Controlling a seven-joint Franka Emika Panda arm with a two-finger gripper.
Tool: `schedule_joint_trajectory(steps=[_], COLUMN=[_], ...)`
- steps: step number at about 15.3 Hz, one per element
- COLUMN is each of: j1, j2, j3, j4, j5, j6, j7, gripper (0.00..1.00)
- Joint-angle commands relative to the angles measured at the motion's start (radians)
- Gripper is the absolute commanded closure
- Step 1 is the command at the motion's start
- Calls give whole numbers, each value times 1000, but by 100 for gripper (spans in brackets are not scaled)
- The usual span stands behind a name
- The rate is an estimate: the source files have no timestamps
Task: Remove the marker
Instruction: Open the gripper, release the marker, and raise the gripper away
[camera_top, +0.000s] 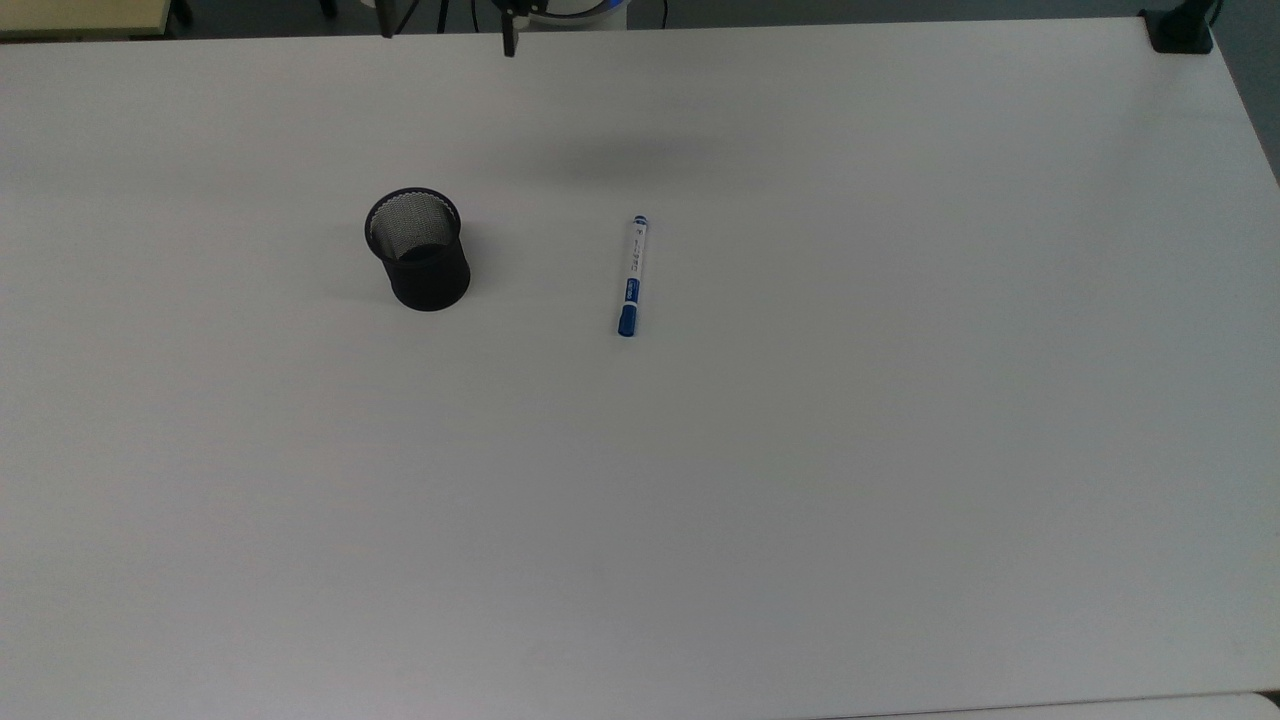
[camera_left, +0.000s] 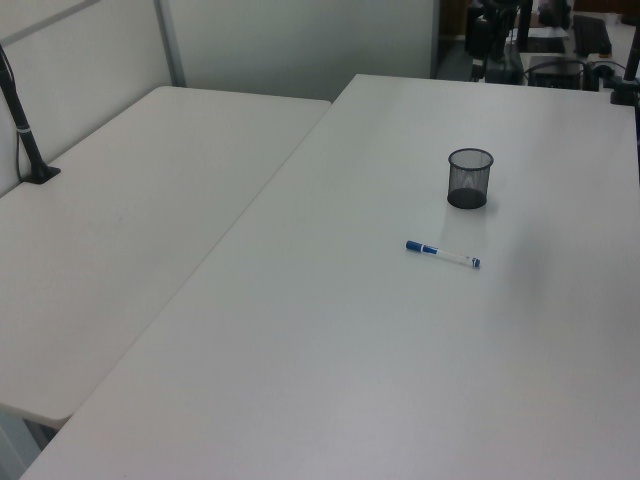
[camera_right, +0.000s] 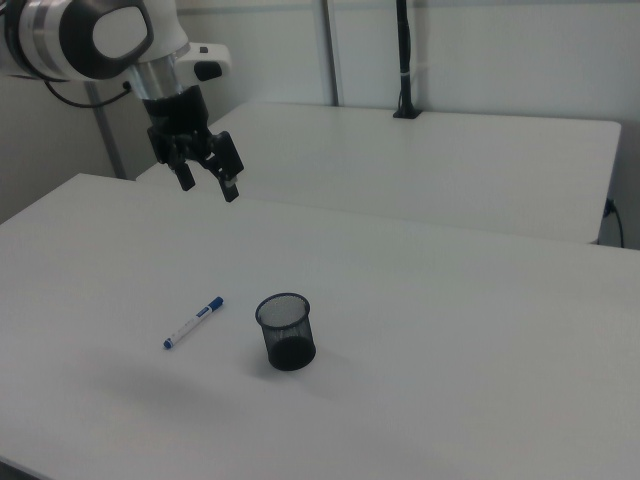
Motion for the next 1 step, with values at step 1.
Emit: schedule_joint_trajectory(steps=[1], j1=[3], j2=[8], j3=[-11], j4=[22], j5=[3], j6=[3], j7=[-43], gripper=[0])
